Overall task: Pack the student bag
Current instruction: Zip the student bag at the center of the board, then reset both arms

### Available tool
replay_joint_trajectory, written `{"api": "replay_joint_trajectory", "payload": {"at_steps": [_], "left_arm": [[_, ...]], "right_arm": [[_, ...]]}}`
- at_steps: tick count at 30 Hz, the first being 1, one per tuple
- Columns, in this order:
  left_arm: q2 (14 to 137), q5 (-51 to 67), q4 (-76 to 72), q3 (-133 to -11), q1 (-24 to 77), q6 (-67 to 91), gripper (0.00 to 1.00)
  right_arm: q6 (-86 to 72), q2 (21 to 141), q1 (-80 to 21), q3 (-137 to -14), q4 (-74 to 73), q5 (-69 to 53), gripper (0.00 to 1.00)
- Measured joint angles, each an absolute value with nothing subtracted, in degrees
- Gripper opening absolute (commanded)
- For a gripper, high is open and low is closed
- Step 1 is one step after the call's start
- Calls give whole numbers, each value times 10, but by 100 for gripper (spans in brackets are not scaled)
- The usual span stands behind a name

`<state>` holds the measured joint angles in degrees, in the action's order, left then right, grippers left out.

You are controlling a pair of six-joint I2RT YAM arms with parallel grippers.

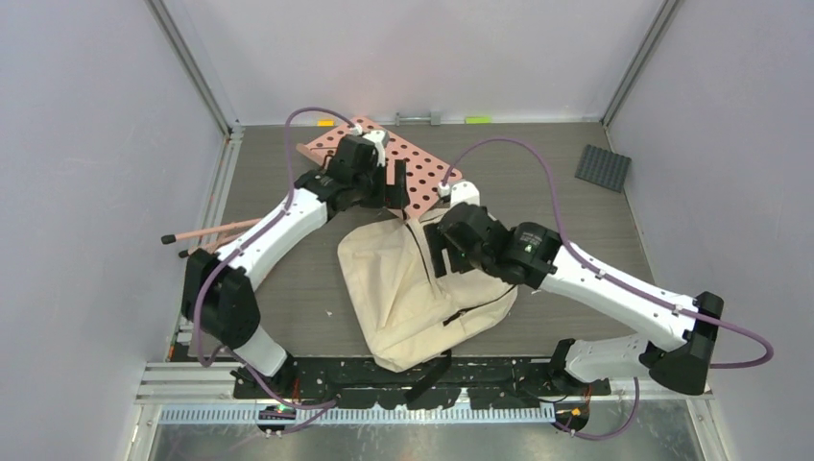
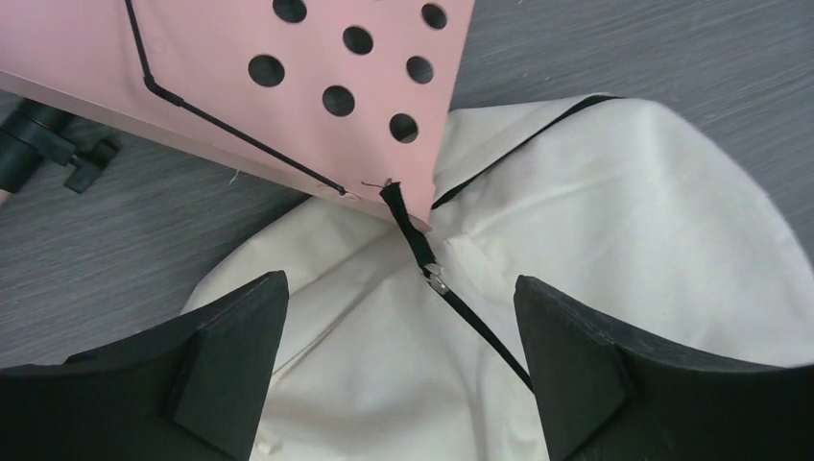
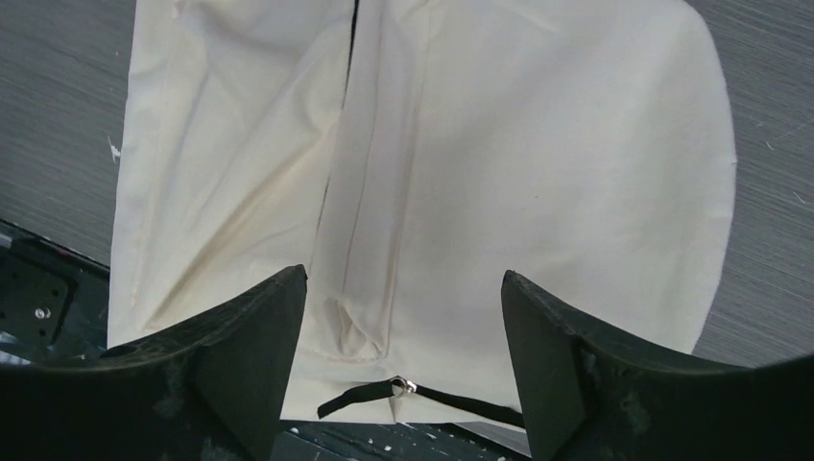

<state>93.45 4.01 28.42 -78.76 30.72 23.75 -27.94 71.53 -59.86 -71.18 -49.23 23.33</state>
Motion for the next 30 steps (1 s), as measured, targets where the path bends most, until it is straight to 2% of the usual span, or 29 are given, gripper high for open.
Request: {"api": "replay_joint_trajectory", "payload": {"at_steps": [8, 14, 18, 21, 24, 30], "left_arm": [[833, 21, 265, -756, 266, 220, 98], [778, -3, 281, -684, 135, 221, 100], [693, -41, 313, -647, 55, 220, 100], [627, -84, 329, -643, 42, 215, 100], [555, -117, 338, -643, 43, 207, 100], [475, -163, 366, -643, 43, 208, 100]], "right_arm": [[-250, 719, -412, -720, -474, 156, 84], [-229, 740, -218, -718, -454, 110, 84], [-223, 736, -95, -716, -437, 95, 84], [-221, 715, -19, -705, -418, 91, 84], [-213, 669, 29, -688, -394, 108, 84], [-194, 535, 31, -613, -310, 161, 85]]}}
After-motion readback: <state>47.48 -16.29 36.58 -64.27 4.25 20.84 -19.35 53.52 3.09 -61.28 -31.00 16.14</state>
